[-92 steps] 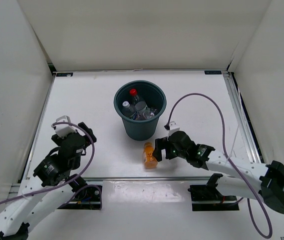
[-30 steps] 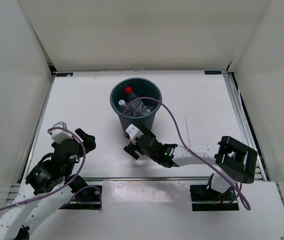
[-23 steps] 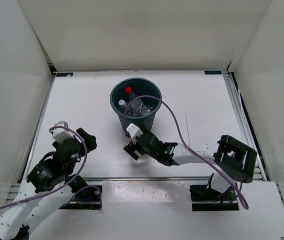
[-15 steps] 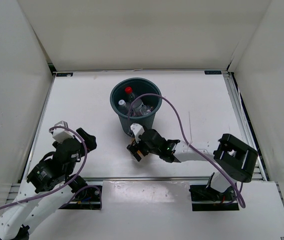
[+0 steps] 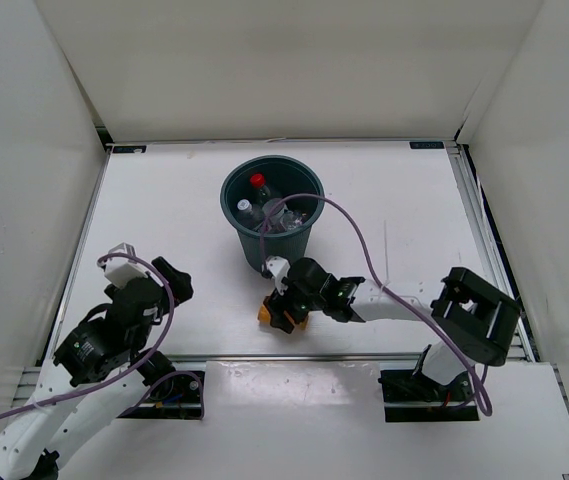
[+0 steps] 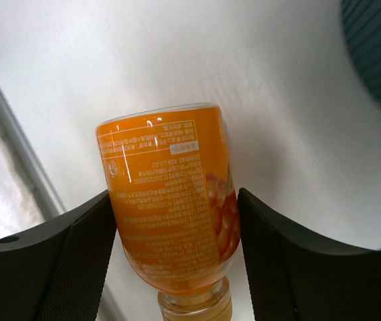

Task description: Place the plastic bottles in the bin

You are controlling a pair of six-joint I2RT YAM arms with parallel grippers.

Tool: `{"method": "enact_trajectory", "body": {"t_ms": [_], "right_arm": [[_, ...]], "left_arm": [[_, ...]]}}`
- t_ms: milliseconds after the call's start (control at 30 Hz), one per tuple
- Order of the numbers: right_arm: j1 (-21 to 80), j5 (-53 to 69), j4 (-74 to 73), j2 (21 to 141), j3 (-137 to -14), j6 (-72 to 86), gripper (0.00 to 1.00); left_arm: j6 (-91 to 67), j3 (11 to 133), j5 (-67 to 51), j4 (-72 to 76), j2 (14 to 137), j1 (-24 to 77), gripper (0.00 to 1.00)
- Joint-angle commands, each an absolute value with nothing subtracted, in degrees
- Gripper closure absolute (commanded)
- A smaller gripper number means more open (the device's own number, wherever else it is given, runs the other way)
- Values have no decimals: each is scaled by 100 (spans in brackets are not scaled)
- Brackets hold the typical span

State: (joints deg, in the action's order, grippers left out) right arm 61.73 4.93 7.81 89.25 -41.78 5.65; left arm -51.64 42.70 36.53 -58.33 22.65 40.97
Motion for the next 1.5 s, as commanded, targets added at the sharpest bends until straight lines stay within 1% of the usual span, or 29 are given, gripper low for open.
{"method": "enact_trajectory", "body": {"t_ms": [0, 67, 133, 167, 300, 367, 400, 433, 467, 533, 600, 633, 700, 733, 800, 833, 900, 933, 967, 1000, 1033, 1133, 1167, 1267, 1300, 1333, 1367, 1433, 1467], "right_arm": [[6170, 861, 107, 8553, -4263, 747, 49], [6170, 932, -280, 8333, -4202, 896, 60], [6231, 932, -535, 7850, -4122, 949, 63], [6310, 879, -867, 7675, -4122, 1001, 69], [6495, 625, -1931, 6594, -4560, 1063, 78], [6609, 240, -2345, 6155, -5209, 1063, 80], [6609, -32, -2738, 6083, -5508, 1229, 85], [6609, -322, -2916, 6082, -5841, 1230, 86], [6548, -543, -3022, 6082, -6489, 1178, 86], [6321, -1008, -3076, 6301, -7160, 924, 86], [6057, -1116, -3076, 6906, -7889, 607, 86], [5751, -1020, -3128, 7134, -8597, 537, 86], [5329, -740, -3199, 7838, -9225, 475, 86], [5204, -590, -3304, 8057, -9820, 475, 87], [5046, -405, -3497, 8751, -10499, 422, 87], [4984, -404, -3768, 8980, -10834, 230, 85], [4983, -404, -4147, 9640, -11815, 10, 65], [4983, -517, -4262, 9737, -11891, 9, 51], [4931, -649, -4167, 9651, -11796, 165, 28], [4861, -824, -4166, 9502, -11691, 289, 12], [4860, -948, -4166, 9423, -11689, 394, 0], [4860, -1667, -4254, 8941, -11366, 983, 0], [4808, -2235, -4254, 8799, -11234, 1141, 0], [4450, -2426, -4332, 8228, -10655, 1642, 0], [4273, -2278, -4420, 8122, -10574, 1731, 0], [4071, -1554, -4560, 8051, -10573, 1784, 0], [3599, -1060, -4953, 8051, -10573, 1784, 0], [3070, -23, -5394, 8146, -10810, 1872, 0], [2632, 835, -5640, 8147, -10811, 1933, 0]], "left_arm": [[-5317, 4298, 3823, -5933, 2197, 4087, 0], [-5370, 4298, 3884, -5985, 2128, 4087, 0], [-5457, 4298, 3937, -6038, 2065, 4087, 0], [-5545, 4237, 3990, -6038, 1996, 4087, 0], [-5678, 4096, 4121, -5977, 1759, 4087, 0], [-5678, 4017, 4122, -5916, 1706, 4087, 0], [-5678, 3947, 4174, -5863, 1705, 4087, 0], [-5739, 3877, 4175, -5862, 1644, 4087, 0], [-5739, 3876, 4175, -5862, 1644, 4087, 0], [-5801, 3727, 4175, -5801, 1644, 4087, 0], [-5801, 3640, 4175, -5713, 1644, 4087, 0], [-5801, 3560, 4123, -5565, 1644, 4087, 0], [-5740, 3560, 4069, -5511, 1644, 4087, 0], [-5739, 3499, 4017, -5432, 1704, 4087, 0], [-5670, 3498, 4017, -5379, 1767, 4087, 0], [-5617, 3498, 4017, -5309, 1828, 4087, 0], [-5450, 3498, 3903, -5195, 1880, 4087, 0], [-5449, 3498, 3902, -5142, 1881, 4087, 0], [-5397, 3498, 3902, -5081, 1881, 4087, 0], [-5396, 3498, 3902, -5080, 1942, 4087, 0], [-5396, 3498, 3902, -5080, 1942, 4087, 0], [-5396, 3560, 3902, -5080, 1942, 4087, 0], [-5396, 3612, 3981, -5080, 1942, 4087, 0], [-5326, 3665, 4052, -5027, 1942, 4087, 0], [-5248, 3726, 4200, -4975, 1942, 4087, 0], [-5169, 3727, 4201, -4975, 1942, 4087, 0], [-5168, 3727, 4288, -4975, 1942, 4087, 0], [-5010, 3797, 4368, -4922, 2091, 4087, 0], [-5010, 3858, 4429, -4922, 2144, 4087, 0]]}}
